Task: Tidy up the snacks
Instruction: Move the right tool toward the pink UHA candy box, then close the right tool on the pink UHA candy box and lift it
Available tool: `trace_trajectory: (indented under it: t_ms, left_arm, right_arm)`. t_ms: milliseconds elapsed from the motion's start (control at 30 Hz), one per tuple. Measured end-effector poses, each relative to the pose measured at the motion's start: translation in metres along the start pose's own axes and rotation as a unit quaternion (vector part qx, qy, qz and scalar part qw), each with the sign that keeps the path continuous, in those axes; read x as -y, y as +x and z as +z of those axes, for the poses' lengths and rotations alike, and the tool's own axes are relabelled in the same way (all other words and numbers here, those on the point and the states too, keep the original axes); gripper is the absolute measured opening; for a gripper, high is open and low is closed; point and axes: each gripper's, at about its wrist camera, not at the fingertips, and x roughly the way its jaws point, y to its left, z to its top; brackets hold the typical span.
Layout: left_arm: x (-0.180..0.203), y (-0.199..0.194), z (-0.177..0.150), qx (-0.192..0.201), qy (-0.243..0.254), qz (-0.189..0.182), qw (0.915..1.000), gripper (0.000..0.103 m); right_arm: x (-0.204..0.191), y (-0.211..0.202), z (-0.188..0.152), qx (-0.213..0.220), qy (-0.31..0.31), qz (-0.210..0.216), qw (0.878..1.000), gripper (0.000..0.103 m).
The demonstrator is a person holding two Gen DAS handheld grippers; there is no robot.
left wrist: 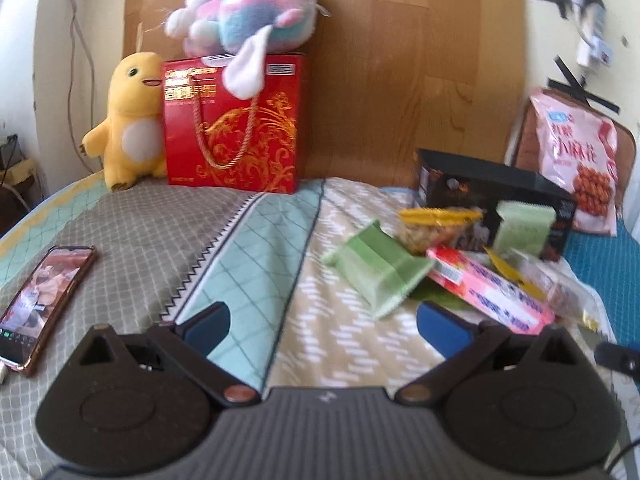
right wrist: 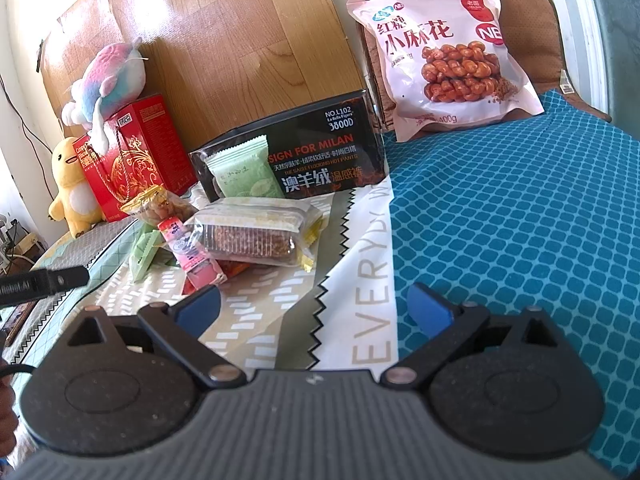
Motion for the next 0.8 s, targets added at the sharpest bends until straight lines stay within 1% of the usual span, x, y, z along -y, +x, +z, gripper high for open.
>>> trace_trajectory:
  t_ms: [133, 200, 267, 367, 433, 533, 600, 700, 767, 800]
  left_arm:
    - [-0.018, 0.002, 0.007, -0.008, -0.025, -0.013, 0.9996, 0.103]
    - [-0.026, 0.002, 0.010, -0.012, -0.036, -0.030, 0.9988, 0.102]
    - [-0.032, 0.000, 0.014, -0.012, -0.046, -0.054, 0.9974, 0.101]
    - [-0.040, -0.001, 0.016, -0.013, -0.057, -0.079, 0.9951, 0.097]
    - [-0.044, -0.001, 0.016, -0.016, -0.063, -0.094, 0.9935, 0.094]
    - [-0.046, -0.001, 0.013, -0.024, -0.065, -0.106, 0.9920, 0.083]
    - [-0.048, 0.000, 0.009, -0.035, -0.067, -0.112, 0.9908, 0.073]
    - [-0.049, 0.001, 0.003, -0.049, -0.076, -0.122, 0.9884, 0.072]
    - [-0.049, 0.000, 0.001, -0.053, -0.076, -0.123, 0.9881, 0.072]
    - [-0.048, 0.000, 0.001, -0.054, -0.074, -0.123, 0.9882, 0.072]
  right_arm:
    - [0.000, 0.000, 0.000, 0.002, 0.001, 0.000, 1.000, 0.099]
    - [0.001, -0.003, 0.002, 0.008, 0.002, 0.005, 1.000, 0.090]
    - [0.000, -0.005, 0.006, 0.008, -0.010, 0.022, 1.000, 0.071]
    - [-0.011, -0.005, 0.013, -0.008, -0.046, 0.067, 0.997, 0.056]
    - [-0.020, -0.004, 0.014, -0.016, -0.079, 0.090, 0.993, 0.052]
    - [-0.034, 0.005, 0.014, -0.035, -0.116, 0.117, 0.986, 0.051]
    - [-0.043, 0.016, 0.014, -0.049, -0.133, 0.118, 0.983, 0.051]
    - [-0.052, 0.035, 0.016, -0.052, -0.154, 0.108, 0.981, 0.051]
    - [-0.057, 0.045, 0.019, -0.052, -0.158, 0.113, 0.980, 0.051]
    - [-0.061, 0.046, 0.020, -0.046, -0.163, 0.119, 0.978, 0.049]
